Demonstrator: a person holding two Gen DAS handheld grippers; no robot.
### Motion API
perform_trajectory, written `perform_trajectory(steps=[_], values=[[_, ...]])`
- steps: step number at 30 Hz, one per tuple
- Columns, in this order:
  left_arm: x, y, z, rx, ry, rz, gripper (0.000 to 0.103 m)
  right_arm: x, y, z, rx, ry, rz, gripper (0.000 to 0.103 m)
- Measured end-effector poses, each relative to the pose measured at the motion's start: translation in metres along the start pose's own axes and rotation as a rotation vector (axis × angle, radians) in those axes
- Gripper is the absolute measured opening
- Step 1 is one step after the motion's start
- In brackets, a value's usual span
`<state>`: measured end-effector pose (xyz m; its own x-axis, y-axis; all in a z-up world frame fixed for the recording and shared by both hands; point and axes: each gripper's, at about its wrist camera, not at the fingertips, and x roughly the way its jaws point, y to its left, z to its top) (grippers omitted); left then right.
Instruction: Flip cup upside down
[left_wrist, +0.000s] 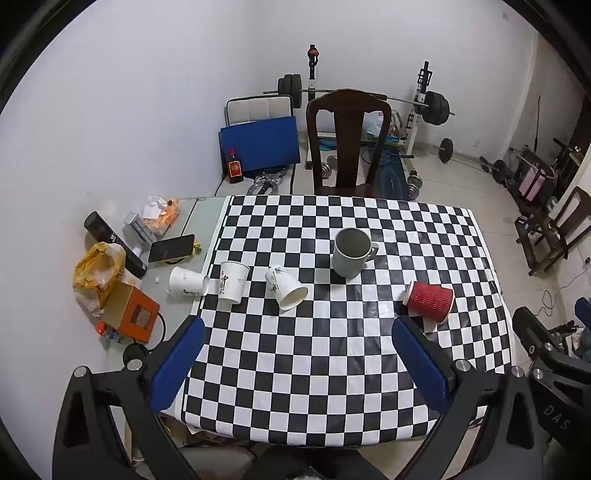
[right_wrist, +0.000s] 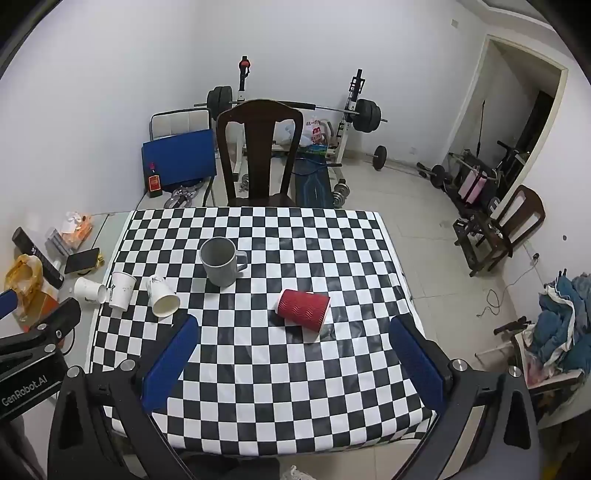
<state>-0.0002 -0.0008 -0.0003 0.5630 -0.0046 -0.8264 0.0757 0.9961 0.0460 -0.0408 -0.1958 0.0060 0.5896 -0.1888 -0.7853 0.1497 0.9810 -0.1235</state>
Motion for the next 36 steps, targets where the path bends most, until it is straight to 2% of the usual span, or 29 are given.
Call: perform_trajectory(steps=[10, 13, 36], values=[[-0.003, -0.016, -0.008, 0.002, 0.001, -0.010, 0.103, 0.001, 0.001, 0.000, -0.015, 0.004, -0.011, 0.103], [0.000, -0.005, -0.005, -0.009, 0.014, -0.022, 0.103, 0.001, 0.004, 0.000, -0.012, 0.002, -0.010, 0.103], [0.006, 0.000, -0.004, -0.017, 0.021, -0.034, 0.103, 0.000, 0.005, 0.002, -0.022, 0.005, -0.018, 0.103]])
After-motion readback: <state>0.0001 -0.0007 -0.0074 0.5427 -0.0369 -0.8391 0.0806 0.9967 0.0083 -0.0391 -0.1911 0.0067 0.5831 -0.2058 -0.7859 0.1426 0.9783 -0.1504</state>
